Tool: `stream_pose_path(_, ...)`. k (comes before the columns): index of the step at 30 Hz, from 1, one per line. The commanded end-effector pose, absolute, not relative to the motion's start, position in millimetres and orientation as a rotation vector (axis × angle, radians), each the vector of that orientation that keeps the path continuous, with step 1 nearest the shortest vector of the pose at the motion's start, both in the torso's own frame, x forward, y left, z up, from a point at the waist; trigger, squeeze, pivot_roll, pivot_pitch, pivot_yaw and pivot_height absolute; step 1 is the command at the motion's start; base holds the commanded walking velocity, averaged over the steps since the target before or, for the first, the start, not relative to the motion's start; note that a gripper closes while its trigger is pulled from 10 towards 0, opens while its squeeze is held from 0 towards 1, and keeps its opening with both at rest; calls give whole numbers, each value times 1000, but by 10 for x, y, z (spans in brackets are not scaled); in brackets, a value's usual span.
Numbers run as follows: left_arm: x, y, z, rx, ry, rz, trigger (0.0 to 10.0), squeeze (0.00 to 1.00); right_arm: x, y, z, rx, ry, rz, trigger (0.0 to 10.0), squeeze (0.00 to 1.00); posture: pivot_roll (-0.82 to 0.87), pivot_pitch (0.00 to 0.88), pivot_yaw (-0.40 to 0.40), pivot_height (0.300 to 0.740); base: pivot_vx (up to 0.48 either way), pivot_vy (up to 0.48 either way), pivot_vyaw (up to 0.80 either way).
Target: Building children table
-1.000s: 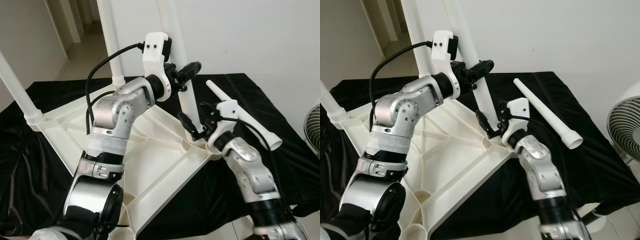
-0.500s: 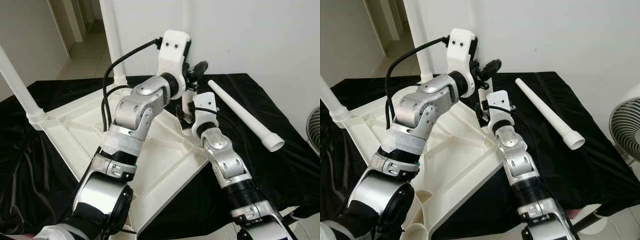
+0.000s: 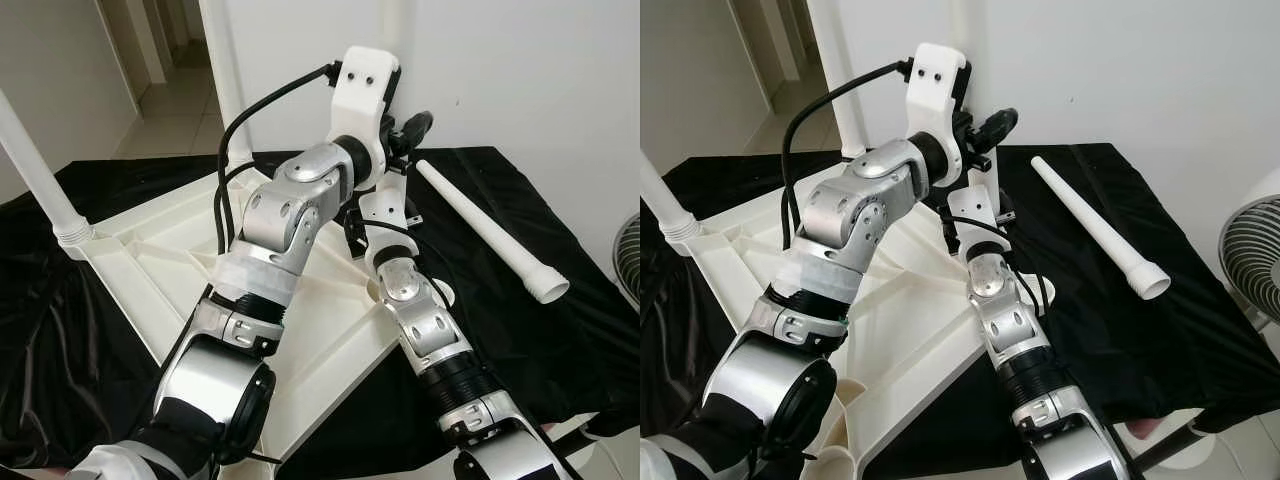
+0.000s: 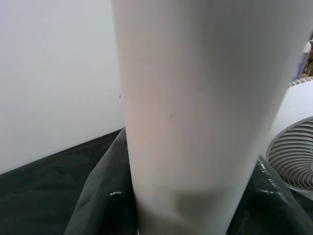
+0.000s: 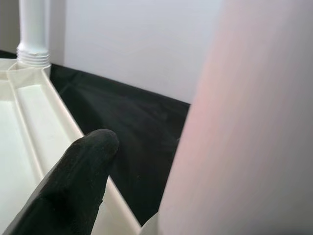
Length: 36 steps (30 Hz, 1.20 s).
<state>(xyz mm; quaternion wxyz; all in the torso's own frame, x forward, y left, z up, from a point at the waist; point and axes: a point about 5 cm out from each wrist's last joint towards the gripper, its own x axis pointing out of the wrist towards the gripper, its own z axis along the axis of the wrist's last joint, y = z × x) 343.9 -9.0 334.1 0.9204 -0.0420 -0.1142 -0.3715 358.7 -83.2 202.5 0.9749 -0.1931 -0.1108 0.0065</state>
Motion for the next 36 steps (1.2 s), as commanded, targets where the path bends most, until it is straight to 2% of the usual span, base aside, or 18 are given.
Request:
stream_pose_path(1, 3444, -72, 3424, -84, -268, -684, 10000, 0, 3602, -790, 2093, -391, -255, 2, 10000, 0, 1, 2, 30, 740, 0, 0, 0)
stream_pose_path(6, 3443, -74, 3437, -82, -274, -685, 10000, 0, 3608, -813, 2107, -379, -263, -32, 9725, 0, 1, 2, 30, 740, 0, 0, 0)
stream_pose_path(7, 3446, -74, 3437, -82, -275, -685, 10000, 0, 3608, -829, 2124, -372, -273, -55, 7294, 0, 1, 0, 29, 740, 0, 0, 0)
stream_pose_path(8, 3446, -74, 3437, -82, -275, -685, 10000, 0, 3608, -829, 2124, -372, -273, -55, 7294, 0, 1, 0, 29, 740, 0, 0, 0)
stream_pose_path(9, 3449, -74, 3435, -82, -275, -685, 10000, 0, 3608, -840, 2138, -365, -282, -69, 5373, 0, 0, 0, 28, 740, 0, 0, 0)
stream_pose_path(10, 3453, -74, 3432, -82, -275, -684, 10000, 0, 3605, -856, 2149, -363, -291, -88, 4471, 0, 1, 0, 27, 740, 0, 0, 0)
stream_pose_path(11, 3453, -74, 3432, -82, -275, -684, 10000, 0, 3605, -856, 2149, -363, -291, -88, 4471, 0, 1, 0, 27, 740, 0, 0, 0)
stream_pose_path(12, 3456, -73, 3431, -82, -275, -683, 10000, 0, 3602, -870, 2150, -354, -292, -102, 3608, 0, 1, 0, 27, 740, 0, 0, 0)
stream_pose_path(13, 3456, -73, 3431, -82, -275, -683, 10000, 0, 3602, -870, 2150, -354, -292, -102, 3608, 0, 1, 0, 27, 740, 0, 0, 0)
stream_pose_path(14, 3460, -70, 3433, -81, -275, -682, 10000, 0, 3592, -886, 2145, -351, -294, -121, 1647, 0, 2, 0, 26, 740, 0, 0, 0)
stream_pose_path(15, 3460, -70, 3433, -81, -275, -682, 10000, 0, 3592, -886, 2145, -351, -294, -121, 1647, 0, 2, 0, 26, 740, 0, 0, 0)
stream_pose_path(16, 3463, -67, 3435, -81, -276, -681, 10000, 0, 3582, -896, 2134, -350, -293, -136, 0, 0, 3, 0, 25, 740, 0, 0, 0)
stream_pose_path(31, 3479, -48, 3424, -72, -274, -664, 10000, 0, 3513, -854, 2104, -321, -331, -151, 0, 0, 11, 0, 24, 740, 0, 0, 0)
stream_pose_path(32, 3480, -48, 3423, -72, -274, -664, 10000, 0, 3511, -845, 2097, -323, -330, -146, 4353, 0, 11, 0, 24, 740, 0, 0, 0)
stream_pose_path(33, 3480, -48, 3423, -72, -274, -664, 10000, 0, 3511, -845, 2097, -323, -330, -146, 4353, 0, 11, 0, 24, 740, 0, 0, 0)
stream_pose_path(34, 3480, -48, 3422, -71, -274, -666, 10000, 0, 3510, -840, 2092, -321, -328, -143, 10000, 0, 11, 0, 24, 740, 0, 0, 0)
stream_pose_path(35, 3480, -48, 3422, -71, -274, -666, 10000, 0, 3510, -840, 2092, -321, -328, -143, 10000, 0, 11, 0, 24, 740, 0, 0, 0)
stream_pose_path(36, 3477, -48, 3422, -93, -275, -674, 10000, 1000, 3513, -837, 2087, -315, -321, -141, 10000, 0, 10, 0, 26, 740, 0, 0, 0)
